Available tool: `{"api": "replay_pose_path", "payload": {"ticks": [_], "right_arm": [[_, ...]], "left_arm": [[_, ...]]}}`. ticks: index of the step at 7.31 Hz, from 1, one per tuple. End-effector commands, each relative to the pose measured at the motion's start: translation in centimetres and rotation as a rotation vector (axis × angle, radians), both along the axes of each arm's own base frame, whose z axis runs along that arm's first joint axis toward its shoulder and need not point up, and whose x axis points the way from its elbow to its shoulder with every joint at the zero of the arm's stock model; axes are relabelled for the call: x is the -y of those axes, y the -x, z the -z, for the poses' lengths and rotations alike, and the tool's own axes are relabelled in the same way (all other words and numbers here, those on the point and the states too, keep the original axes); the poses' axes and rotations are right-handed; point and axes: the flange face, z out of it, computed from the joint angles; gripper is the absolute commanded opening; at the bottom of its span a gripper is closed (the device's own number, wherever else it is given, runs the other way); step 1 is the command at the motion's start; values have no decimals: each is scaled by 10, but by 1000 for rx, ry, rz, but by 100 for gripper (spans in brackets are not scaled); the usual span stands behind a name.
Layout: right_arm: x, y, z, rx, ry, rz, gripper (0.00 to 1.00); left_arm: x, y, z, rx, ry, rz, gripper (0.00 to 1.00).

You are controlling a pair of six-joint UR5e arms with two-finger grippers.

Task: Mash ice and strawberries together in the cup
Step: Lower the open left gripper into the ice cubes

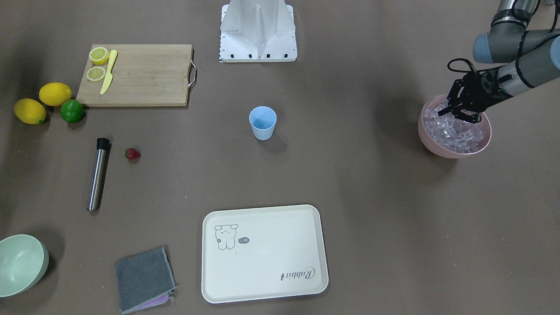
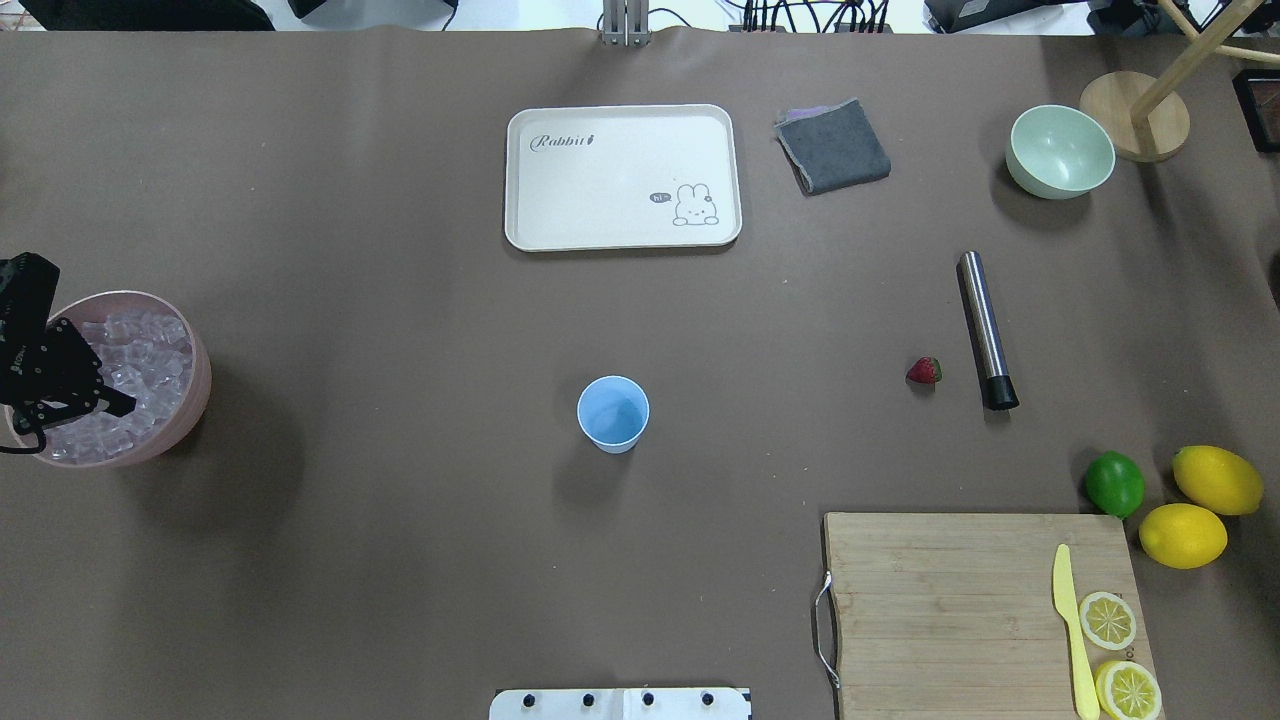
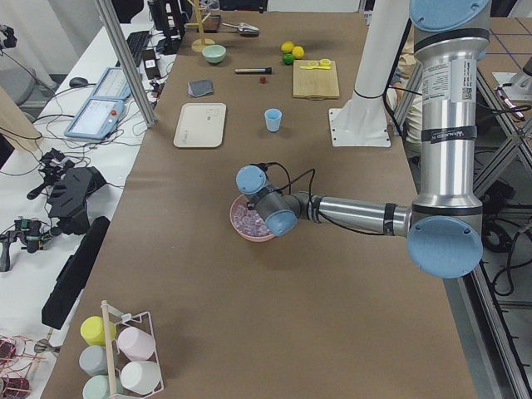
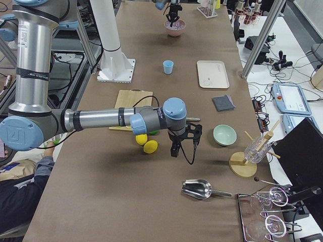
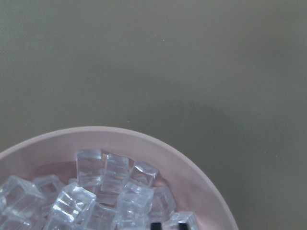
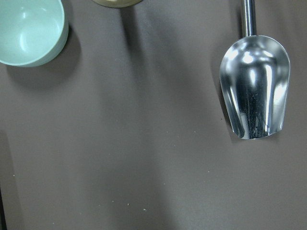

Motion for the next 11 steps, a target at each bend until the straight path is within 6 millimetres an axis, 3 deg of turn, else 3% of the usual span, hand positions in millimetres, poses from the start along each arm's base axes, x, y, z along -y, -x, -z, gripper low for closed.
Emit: {"api": "replay_pose_path", "payload": {"ticks": [1,2,6,7,8,11], "right_arm": [[-1,-1,0,1,0,-1,100],[-2,-1,-1,3,2,-1,100],[-11,-2,-4,0,11,-1,100],[-10,-1,-4,0,12,0,100],[-9,-1,-3,0,9,0,100],[-8,-1,-3,2,8,2,100]], "left_arm": [[7,7,2,6,15,19,4],[12,6,8,-2,8,23,96],[20,4,-9,24,61,29,97],[22,2,-8,27,90,43,97],[32,-4,7,21,142,78,97],[34,-3,4,29,150,90,97]]}}
